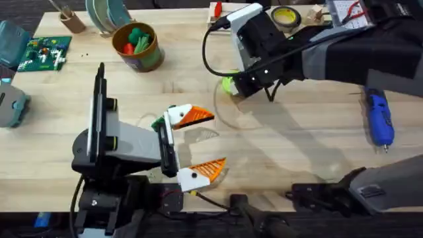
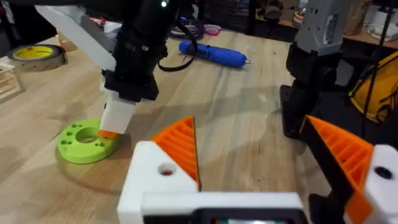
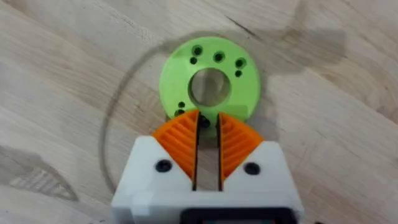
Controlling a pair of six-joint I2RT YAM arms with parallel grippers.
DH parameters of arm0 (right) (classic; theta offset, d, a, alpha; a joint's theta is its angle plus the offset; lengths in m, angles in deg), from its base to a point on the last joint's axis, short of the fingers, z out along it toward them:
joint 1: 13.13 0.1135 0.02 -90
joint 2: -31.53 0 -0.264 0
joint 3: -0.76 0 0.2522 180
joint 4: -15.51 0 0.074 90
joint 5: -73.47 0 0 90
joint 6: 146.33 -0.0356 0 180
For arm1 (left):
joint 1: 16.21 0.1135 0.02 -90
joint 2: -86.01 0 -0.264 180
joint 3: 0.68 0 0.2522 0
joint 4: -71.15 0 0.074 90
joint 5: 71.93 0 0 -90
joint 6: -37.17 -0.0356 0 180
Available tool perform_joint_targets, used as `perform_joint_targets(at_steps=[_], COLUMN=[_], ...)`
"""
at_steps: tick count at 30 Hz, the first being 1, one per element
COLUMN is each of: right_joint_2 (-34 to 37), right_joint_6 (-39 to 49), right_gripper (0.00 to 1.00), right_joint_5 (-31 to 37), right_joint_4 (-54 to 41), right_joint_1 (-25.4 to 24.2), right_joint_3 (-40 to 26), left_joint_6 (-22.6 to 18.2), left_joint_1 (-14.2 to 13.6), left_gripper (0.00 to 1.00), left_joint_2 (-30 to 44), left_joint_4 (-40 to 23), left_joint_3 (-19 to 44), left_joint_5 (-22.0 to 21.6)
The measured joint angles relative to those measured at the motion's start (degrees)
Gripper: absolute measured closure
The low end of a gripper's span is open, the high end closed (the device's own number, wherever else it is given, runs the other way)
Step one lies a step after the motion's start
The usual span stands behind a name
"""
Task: Pick up the gripper from the table and insert it into the empty holder that is missing its gripper. Then pick up a screw, insert it into the mounting hole, and use the screwdriver to tighten it. Finally, clean up the table by picking up the vegetable and placing it into the bucket.
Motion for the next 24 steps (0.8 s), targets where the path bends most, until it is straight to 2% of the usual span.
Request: perform_joint_targets(at_steps=[6,10,24], right_joint_2=[0.00,0.00,-0.02], right_joint_6=[0.00,0.01,0.55], right_gripper=[0.874,0.987,0.995], right_joint_5=[-0.02,0.16,0.42], right_joint_4=[0.47,1.02,1.11], right_joint_1=[0.00,0.00,0.00], right_joint_3=[0.00,-0.01,-0.11], left_joint_6=[0.00,-0.01,0.00], left_joint_1=[0.00,0.00,0.00], left_gripper=[0.008,0.008,0.008], left_joint_2=[-0.01,0.00,0.00], left_joint_4=[0.00,0.00,0.00], left_joint_3=[0.00,0.00,0.00], left_joint_5=[0.00,0.00,0.00])
